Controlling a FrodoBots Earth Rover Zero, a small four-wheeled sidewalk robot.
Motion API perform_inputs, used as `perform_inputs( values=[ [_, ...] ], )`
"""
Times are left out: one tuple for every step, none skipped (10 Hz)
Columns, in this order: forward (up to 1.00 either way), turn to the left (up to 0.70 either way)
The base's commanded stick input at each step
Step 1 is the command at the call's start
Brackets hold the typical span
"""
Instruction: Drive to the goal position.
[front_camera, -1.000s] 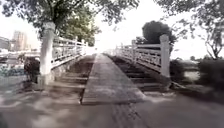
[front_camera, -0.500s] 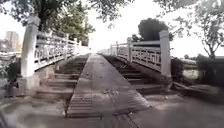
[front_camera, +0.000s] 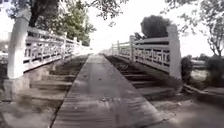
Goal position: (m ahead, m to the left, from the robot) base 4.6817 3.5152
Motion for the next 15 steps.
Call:
perform_inputs(
  values=[
    [0.70, 0.00],
    [0.70, 0.00],
    [0.70, 0.08],
    [0.70, 0.13],
    [0.70, 0.14],
    [0.70, 0.08],
    [0.70, 0.00],
    [0.70, 0.00],
    [0.70, 0.00],
    [0.70, 0.01],
    [0.70, 0.05],
    [0.70, 0.14],
    [0.70, 0.14],
    [0.70, 0.00],
    [0.70, 0.00]
  ],
)
